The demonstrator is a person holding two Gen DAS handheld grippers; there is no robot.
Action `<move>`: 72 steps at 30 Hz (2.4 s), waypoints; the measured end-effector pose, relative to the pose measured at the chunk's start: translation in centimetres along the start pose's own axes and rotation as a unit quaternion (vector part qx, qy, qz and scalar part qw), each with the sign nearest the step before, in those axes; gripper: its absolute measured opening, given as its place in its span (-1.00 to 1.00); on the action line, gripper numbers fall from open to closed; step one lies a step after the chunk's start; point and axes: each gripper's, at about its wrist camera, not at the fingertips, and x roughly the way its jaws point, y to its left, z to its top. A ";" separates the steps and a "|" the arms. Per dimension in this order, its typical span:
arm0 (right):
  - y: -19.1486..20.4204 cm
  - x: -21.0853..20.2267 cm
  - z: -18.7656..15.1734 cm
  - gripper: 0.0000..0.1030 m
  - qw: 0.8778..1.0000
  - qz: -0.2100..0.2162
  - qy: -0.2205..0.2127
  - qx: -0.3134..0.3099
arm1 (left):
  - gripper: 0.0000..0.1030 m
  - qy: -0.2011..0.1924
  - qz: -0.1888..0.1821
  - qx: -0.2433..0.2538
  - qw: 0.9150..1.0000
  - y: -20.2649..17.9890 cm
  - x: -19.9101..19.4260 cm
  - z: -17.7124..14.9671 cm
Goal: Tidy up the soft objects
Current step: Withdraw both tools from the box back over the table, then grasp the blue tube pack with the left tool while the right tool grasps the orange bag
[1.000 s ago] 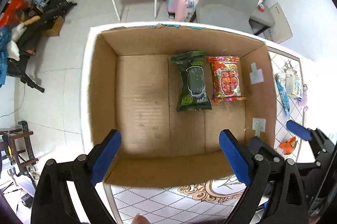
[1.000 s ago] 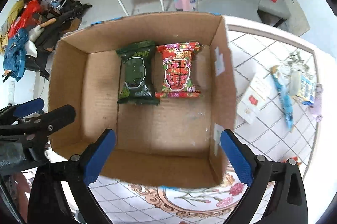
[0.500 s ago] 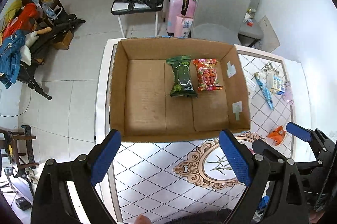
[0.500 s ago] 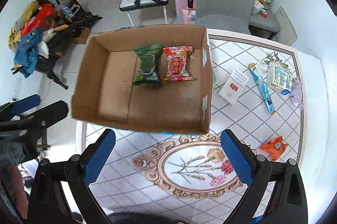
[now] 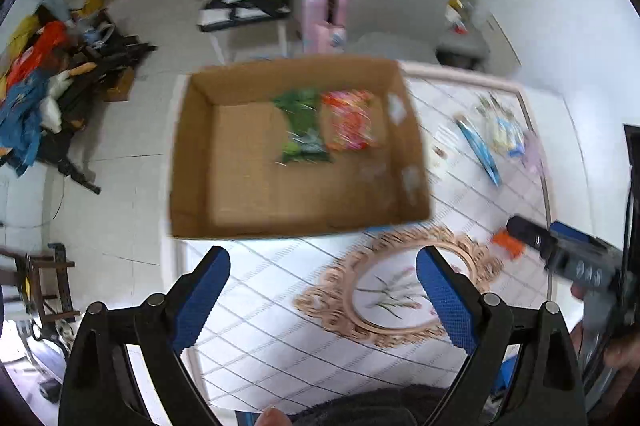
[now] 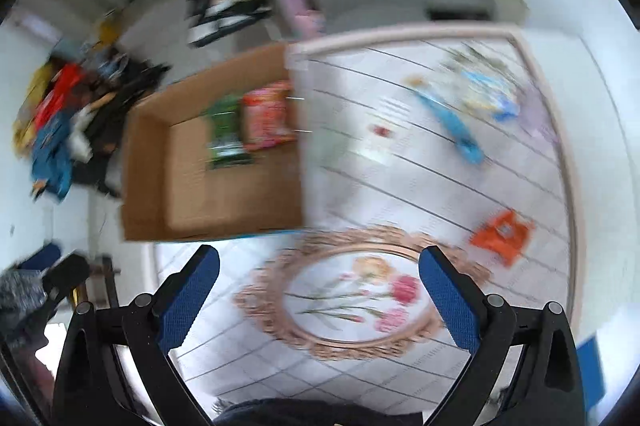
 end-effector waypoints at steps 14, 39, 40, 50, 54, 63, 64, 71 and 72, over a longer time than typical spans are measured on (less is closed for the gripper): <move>-16.1 14.0 -1.0 0.97 0.964 -0.148 0.140 -0.170 | 0.85 0.135 0.002 0.084 0.987 -19.4 15.9 0.6; -30.3 14.6 10.4 0.39 0.981 0.016 0.136 0.138 | 0.85 0.217 -0.032 -0.001 0.976 -28.6 31.2 13.3; -30.0 14.3 10.7 0.39 0.984 0.008 0.132 0.123 | 0.85 0.218 -0.027 0.009 0.976 -29.0 31.7 13.3; -25.2 14.6 12.1 0.40 0.986 -0.083 0.120 -0.075 | -0.30 0.210 -0.003 0.106 0.972 -29.7 31.2 9.9; -23.5 17.1 12.2 0.40 0.976 -0.096 0.155 -0.116 | -0.29 0.209 -0.013 0.112 0.971 -28.3 30.8 7.9; -24.2 18.6 13.7 0.39 0.975 -0.105 0.179 -0.075 | -0.17 0.211 -0.033 0.091 0.973 -27.4 30.6 10.3; -24.3 18.3 13.9 0.39 0.977 -0.095 0.176 -0.071 | -0.16 0.209 -0.033 0.089 0.973 -27.2 30.6 10.8; -25.8 18.9 15.5 0.38 0.980 -0.078 0.182 -0.036 | -0.11 0.211 -0.029 0.096 0.972 -27.9 32.2 13.4; -26.2 18.9 15.6 0.35 0.981 -0.076 0.177 -0.028 | -0.14 0.208 -0.023 0.102 0.973 -28.1 32.2 13.5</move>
